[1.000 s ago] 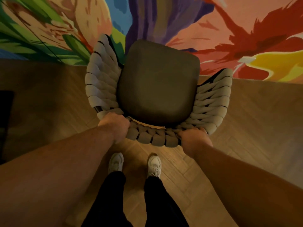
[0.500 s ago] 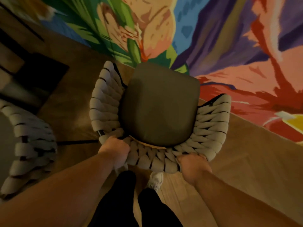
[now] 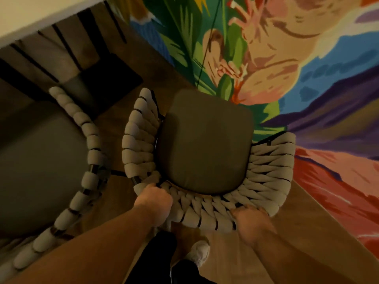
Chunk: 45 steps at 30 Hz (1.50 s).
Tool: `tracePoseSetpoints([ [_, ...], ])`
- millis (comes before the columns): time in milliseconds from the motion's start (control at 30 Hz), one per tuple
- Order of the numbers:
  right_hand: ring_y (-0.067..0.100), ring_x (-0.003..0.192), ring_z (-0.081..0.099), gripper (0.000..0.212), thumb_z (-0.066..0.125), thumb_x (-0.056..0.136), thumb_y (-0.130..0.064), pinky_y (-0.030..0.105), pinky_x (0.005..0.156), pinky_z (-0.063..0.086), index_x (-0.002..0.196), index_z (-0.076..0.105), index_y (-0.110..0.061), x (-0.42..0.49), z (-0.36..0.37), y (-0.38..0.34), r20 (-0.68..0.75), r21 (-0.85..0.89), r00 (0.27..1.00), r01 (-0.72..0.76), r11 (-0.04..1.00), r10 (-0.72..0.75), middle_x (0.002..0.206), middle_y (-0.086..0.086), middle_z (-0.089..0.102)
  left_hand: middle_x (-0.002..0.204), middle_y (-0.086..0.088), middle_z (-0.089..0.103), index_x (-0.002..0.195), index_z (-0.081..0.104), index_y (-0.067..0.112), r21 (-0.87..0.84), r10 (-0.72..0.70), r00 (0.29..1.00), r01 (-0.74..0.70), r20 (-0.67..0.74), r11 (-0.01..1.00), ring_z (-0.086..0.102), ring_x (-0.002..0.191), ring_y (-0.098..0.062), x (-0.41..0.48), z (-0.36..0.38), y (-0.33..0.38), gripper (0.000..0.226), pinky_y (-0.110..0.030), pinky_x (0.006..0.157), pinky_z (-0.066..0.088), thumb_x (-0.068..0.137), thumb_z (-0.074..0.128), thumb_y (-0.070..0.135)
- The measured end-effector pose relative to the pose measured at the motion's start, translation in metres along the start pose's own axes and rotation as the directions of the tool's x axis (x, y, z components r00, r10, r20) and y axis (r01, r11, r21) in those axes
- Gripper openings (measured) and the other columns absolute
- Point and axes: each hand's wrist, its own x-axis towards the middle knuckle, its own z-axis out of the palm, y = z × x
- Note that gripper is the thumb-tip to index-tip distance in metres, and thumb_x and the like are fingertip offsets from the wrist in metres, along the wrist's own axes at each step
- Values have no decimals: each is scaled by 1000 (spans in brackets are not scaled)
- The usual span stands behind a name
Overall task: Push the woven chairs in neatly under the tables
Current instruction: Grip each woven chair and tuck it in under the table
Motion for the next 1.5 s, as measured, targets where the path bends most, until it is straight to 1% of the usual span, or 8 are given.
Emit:
tracePoseSetpoints([
  [133, 23, 137, 51, 56, 45, 102, -13, 45, 116, 37, 153, 51, -33, 35, -48, -1, -22, -84, 998, 59, 995, -61, 146, -1, 60, 125, -4, 67, 119, 67, 25, -92, -41, 999, 44, 28, 995, 62, 116, -27, 1, -7, -31, 19, -44, 104, 40, 108, 53, 30],
  [233, 24, 141, 48, 52, 42, 105, -22, 47, 121, 30, 155, 49, -36, 63, -88, 3, -48, -165, 992, 104, 981, -113, 151, -2, 58, 120, -4, 68, 116, 68, 25, -175, -89, 995, 94, 36, 980, 64, 110, -25, 8, -10, -50, 18, -41, 98, 45, 107, 54, 32],
  [400, 23, 135, 53, 40, 44, 106, -28, 42, 115, 33, 141, 57, -39, 120, -147, 36, -117, -264, 978, 137, 955, -173, 143, -4, 62, 121, -3, 68, 122, 68, 26, -341, -184, 982, 184, 32, 922, 65, 110, -25, 32, -42, -60, 21, -37, 82, 47, 106, 56, 28],
  [767, 28, 132, 52, 41, 46, 104, -17, 48, 114, 36, 140, 60, -32, 235, -290, 98, -80, -545, 923, 276, 792, -377, 138, 3, 64, 118, 3, 68, 126, 66, 33, -635, -343, 933, 329, 105, 699, 64, 106, -19, 102, -129, -82, 24, -36, 94, 53, 102, 62, 34],
  [867, 27, 132, 52, 43, 49, 103, -15, 49, 116, 36, 141, 61, -32, 266, -320, 113, -83, -588, 909, 285, 757, -407, 138, 3, 65, 117, 2, 68, 126, 65, 33, -666, -359, 928, 328, 96, 670, 65, 105, -21, 121, -151, -92, 28, -37, 90, 52, 98, 67, 36],
  [1100, 28, 133, 51, 43, 45, 104, -18, 49, 114, 35, 141, 60, -33, 326, -378, 126, -71, -641, 905, 282, 714, -421, 140, 2, 64, 115, 1, 69, 124, 64, 33, -715, -385, 919, 328, 89, 617, 66, 102, -23, 157, -184, -118, 25, -41, 88, 58, 100, 59, 28],
  [1300, 28, 132, 51, 40, 44, 105, -21, 48, 114, 32, 140, 61, -31, 358, -423, 125, -73, -662, 890, 294, 690, -449, 139, 4, 65, 119, 2, 67, 129, 62, 31, -744, -448, 889, 363, 95, 561, 63, 101, -18, 179, -213, -138, 28, -34, 85, 52, 104, 56, 24],
  [1500, 28, 133, 51, 39, 46, 105, -21, 48, 117, 32, 141, 60, -29, 388, -470, 138, -42, -720, 849, 340, 605, -527, 137, 3, 66, 120, 8, 67, 131, 62, 38, -775, -550, 832, 394, 72, 494, 64, 108, -17, 200, -235, -151, 32, -38, 96, 55, 98, 62, 36],
])
